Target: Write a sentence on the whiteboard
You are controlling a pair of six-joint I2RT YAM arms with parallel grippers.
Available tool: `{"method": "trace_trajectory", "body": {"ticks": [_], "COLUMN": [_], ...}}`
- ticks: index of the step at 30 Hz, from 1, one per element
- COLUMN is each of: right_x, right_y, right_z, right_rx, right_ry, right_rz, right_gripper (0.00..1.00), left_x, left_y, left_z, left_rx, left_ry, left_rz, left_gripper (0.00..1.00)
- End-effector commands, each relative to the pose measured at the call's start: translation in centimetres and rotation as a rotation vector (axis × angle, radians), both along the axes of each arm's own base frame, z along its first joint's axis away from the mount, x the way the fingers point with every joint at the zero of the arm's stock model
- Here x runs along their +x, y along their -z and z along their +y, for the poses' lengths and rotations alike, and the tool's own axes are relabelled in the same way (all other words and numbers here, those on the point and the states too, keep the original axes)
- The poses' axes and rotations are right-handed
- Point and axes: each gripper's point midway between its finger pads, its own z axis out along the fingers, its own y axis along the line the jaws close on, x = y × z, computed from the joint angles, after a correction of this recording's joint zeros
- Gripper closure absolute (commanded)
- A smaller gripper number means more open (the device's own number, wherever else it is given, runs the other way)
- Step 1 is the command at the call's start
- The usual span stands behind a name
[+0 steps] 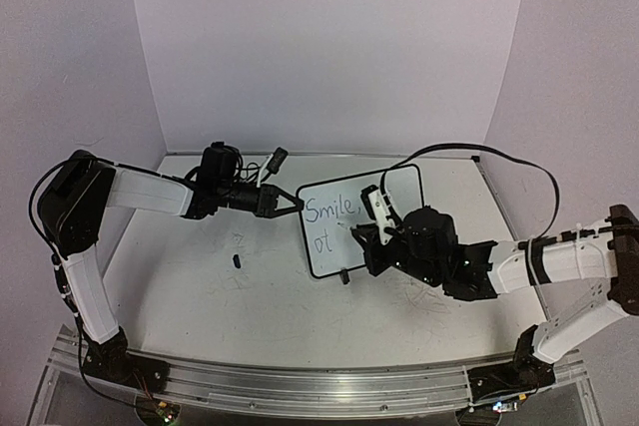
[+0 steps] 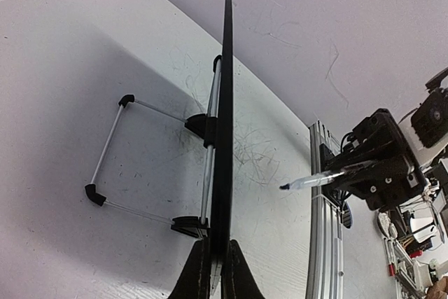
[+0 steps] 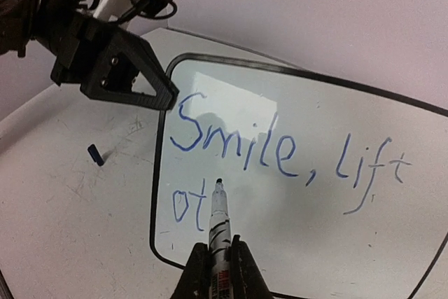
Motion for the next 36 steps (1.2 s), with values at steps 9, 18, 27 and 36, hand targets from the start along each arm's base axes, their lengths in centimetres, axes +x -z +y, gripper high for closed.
{"method": "trace_trajectory", "body": {"ticks": [9, 18, 27, 36], "right_x": [0.4, 0.4, 0.6, 0.3], "right_y": [-0.5, 0.2, 1.3, 1.6], "right_z": [3.0, 2.9, 2.0, 2.3], "right_rx": [-0.043, -0.044, -0.082, -0.094], "right_ry": [-0.101, -0.098, -0.047, -0.046], "right_rz": [-0.062, -0.050, -0.045, -0.050], "right_gripper": [1.00, 1.00, 1.00, 1.00], "left_x": [-0.1, -0.3, -0.2, -0.1], "left_y": [-3.6, -2.9, -2.1, -2.2], "left_z": [0.6, 1.3, 1.2, 1.1], "left_rx": [-0.033, -0.002, 0.010, 0.009], "left_ry": [-0.050, -0.073, -0.066, -0.062], "left_rz": [-0.021, -0.061, -0.061, -0.068], "left_gripper": [1.00, 1.00, 1.00, 1.00]}}
